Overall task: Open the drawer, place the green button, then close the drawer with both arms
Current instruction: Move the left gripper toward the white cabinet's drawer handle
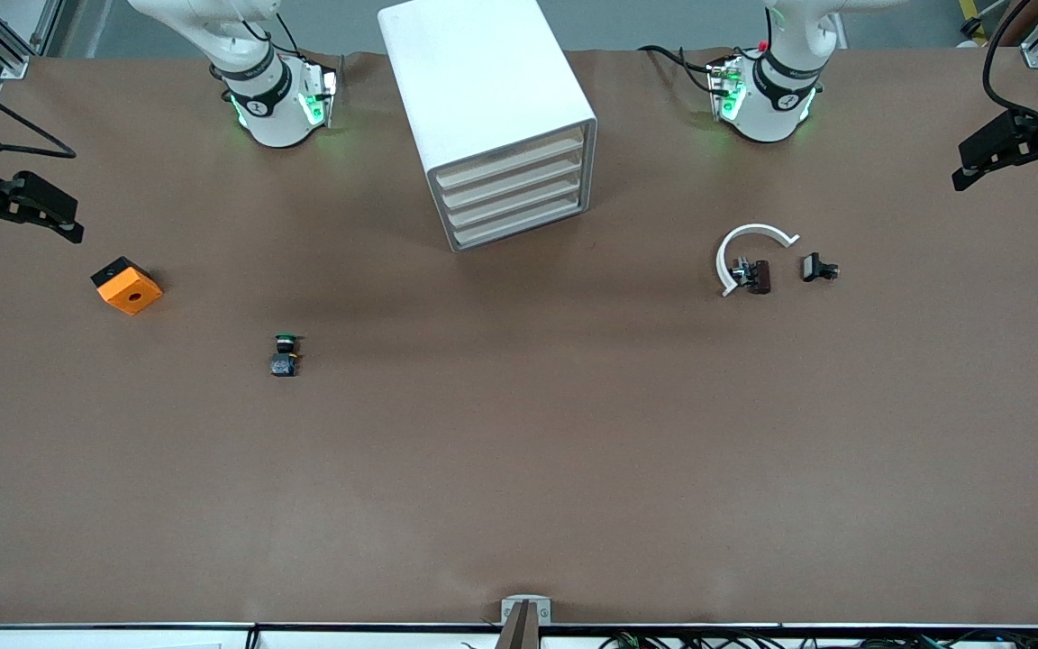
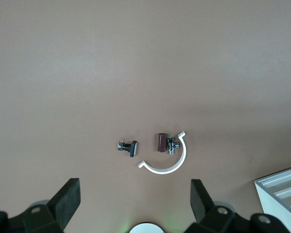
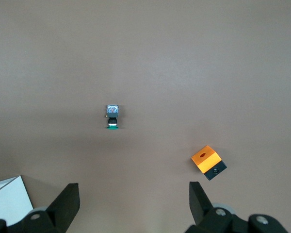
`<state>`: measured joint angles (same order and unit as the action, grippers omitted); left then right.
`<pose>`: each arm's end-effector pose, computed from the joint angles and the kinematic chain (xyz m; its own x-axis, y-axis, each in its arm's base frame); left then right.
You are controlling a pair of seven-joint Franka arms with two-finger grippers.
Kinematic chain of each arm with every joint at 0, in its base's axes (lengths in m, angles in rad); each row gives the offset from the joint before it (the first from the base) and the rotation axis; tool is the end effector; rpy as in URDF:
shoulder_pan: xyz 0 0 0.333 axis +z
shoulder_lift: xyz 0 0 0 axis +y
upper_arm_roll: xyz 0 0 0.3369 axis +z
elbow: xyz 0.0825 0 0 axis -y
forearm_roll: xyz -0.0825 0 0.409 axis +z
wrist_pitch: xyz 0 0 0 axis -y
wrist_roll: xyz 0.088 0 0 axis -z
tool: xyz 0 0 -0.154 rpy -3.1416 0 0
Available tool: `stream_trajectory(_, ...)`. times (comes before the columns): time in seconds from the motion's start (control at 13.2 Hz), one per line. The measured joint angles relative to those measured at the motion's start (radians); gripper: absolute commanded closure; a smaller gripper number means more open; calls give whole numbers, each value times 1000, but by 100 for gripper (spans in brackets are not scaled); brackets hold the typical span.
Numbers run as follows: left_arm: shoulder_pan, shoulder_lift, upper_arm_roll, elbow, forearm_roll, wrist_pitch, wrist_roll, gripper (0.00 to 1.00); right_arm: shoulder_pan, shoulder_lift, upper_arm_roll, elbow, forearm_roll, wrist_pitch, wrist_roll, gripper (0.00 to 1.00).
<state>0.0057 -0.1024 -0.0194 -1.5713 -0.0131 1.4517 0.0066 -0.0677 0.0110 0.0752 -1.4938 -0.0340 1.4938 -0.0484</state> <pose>0.5314 -0.0100 0.6448 0.9996 -0.0217 -0.0171 -0.0215 -0.9997 0.0112 0.5752 -0.0014 0.6234 0.9985 0.0532 -0.0125 0.0536 -0.9980 0.0325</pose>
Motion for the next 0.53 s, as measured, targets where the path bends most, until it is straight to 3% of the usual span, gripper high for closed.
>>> stream_trajectory(0.53, 0, 37, 0, 0, 0, -1, 0, 0, 0, 0, 0, 0, 0, 0, 0, 0)
